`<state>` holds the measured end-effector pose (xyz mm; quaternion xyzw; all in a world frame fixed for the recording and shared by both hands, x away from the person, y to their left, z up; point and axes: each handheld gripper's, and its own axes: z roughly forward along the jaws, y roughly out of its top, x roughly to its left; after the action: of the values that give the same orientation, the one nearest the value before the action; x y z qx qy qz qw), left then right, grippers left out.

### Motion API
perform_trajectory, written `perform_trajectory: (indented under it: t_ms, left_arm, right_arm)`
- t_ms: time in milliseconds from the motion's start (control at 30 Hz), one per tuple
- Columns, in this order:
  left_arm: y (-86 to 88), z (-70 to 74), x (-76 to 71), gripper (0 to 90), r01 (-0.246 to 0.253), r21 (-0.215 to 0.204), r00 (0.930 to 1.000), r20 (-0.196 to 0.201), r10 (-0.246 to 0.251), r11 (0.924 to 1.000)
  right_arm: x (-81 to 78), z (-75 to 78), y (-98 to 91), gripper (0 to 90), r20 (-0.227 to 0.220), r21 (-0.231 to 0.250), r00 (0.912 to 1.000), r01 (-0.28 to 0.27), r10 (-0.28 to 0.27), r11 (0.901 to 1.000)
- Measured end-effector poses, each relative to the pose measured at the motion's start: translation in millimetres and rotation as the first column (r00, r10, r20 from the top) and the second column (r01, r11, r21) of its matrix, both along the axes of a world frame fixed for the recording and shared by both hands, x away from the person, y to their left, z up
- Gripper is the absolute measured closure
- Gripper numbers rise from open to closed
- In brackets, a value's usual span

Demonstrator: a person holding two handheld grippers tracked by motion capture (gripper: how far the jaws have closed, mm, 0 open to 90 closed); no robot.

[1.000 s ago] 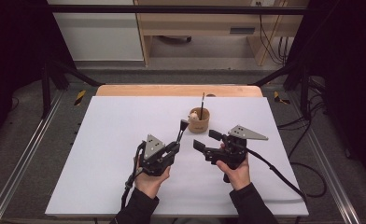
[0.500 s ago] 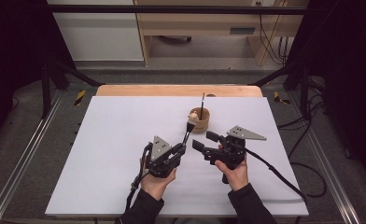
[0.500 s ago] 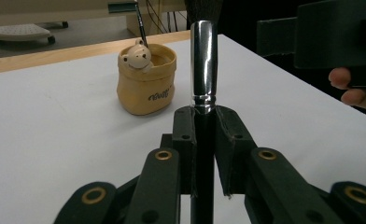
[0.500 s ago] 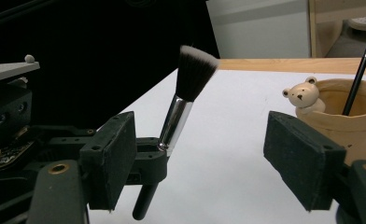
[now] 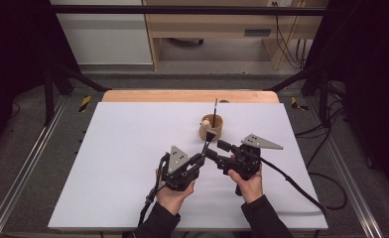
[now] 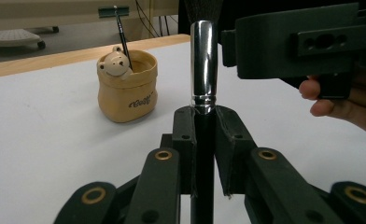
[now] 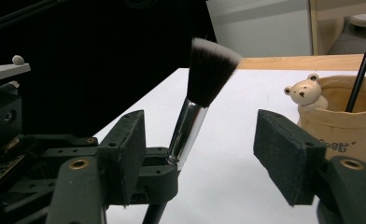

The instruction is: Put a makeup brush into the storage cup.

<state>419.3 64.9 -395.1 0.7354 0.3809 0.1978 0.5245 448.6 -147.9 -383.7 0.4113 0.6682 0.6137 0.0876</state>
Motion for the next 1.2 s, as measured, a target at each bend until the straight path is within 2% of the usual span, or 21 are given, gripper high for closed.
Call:
perform_trajectory:
  t_ms: [467,967,1200]
  left_arm:
    - [-9.1,1.9,-4.7,78.7,0.024,-0.003,0.9997,0.008,-0.024,0.9997]
    - [-14.3,3.6,-8.4,78.7,0.036,-0.01,0.9992,0.018,-0.035,0.9993]
    - [-15.5,4.0,-9.3,78.7,0.039,-0.008,0.999,0.021,-0.039,0.9992]
  right_arm:
    - [0.7,-1.8,-0.8,46.6,-0.028,0.01,0.9995,-0.012,0.012,0.9999]
    - [1.8,-2.0,-2.5,64.5,-0.067,0.057,0.9971,-0.032,0.036,0.9979]
    - [1.9,-2.1,-2.7,71.4,-0.071,0.062,0.9963,-0.045,0.049,0.9971]
